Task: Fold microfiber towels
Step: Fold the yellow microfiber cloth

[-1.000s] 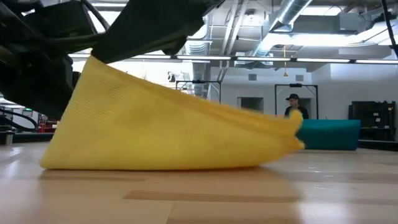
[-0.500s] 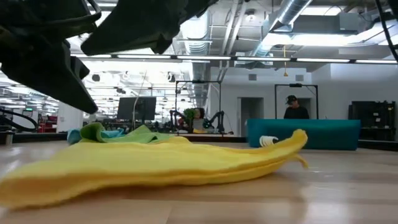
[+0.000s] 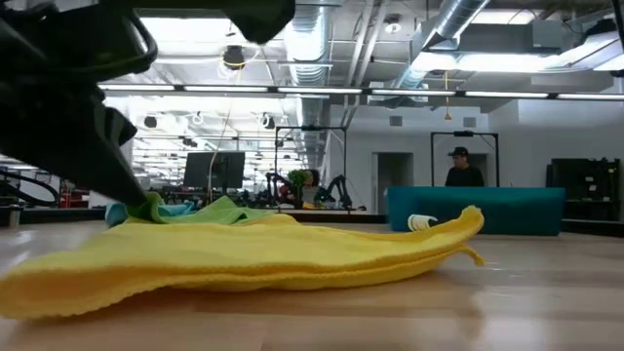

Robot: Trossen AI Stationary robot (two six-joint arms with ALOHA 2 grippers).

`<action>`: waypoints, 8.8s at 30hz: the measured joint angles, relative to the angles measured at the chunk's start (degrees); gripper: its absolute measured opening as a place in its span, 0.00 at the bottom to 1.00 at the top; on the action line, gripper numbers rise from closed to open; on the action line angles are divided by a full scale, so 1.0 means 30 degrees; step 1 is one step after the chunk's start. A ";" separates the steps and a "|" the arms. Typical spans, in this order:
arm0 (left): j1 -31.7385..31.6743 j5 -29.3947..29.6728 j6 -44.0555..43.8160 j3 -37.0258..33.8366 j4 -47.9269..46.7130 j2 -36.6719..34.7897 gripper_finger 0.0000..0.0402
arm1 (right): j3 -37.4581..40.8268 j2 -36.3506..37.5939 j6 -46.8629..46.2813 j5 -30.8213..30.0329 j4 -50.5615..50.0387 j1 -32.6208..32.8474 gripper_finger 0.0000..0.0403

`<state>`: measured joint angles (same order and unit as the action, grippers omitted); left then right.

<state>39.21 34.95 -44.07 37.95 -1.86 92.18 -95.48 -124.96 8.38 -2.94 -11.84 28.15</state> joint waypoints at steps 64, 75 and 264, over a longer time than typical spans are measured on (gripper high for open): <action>0.0003 0.0106 -0.0554 0.0002 -0.0482 0.0140 0.00 | -0.4826 -0.4455 -0.0642 -0.3000 -0.4985 0.0154 0.02; -0.0111 0.1925 -0.2025 0.0933 -0.0627 -0.3119 0.00 | -0.6477 -0.4375 -0.0302 -0.1459 -0.7733 0.0235 0.03; 0.4912 0.3836 -1.0883 0.3300 -1.2091 -0.3033 0.00 | -0.6587 -0.1873 0.0684 0.1888 -0.6979 -0.5567 0.46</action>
<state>53.95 46.46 -76.72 47.85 -38.14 83.08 -115.24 -130.57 10.44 2.72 -32.78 11.45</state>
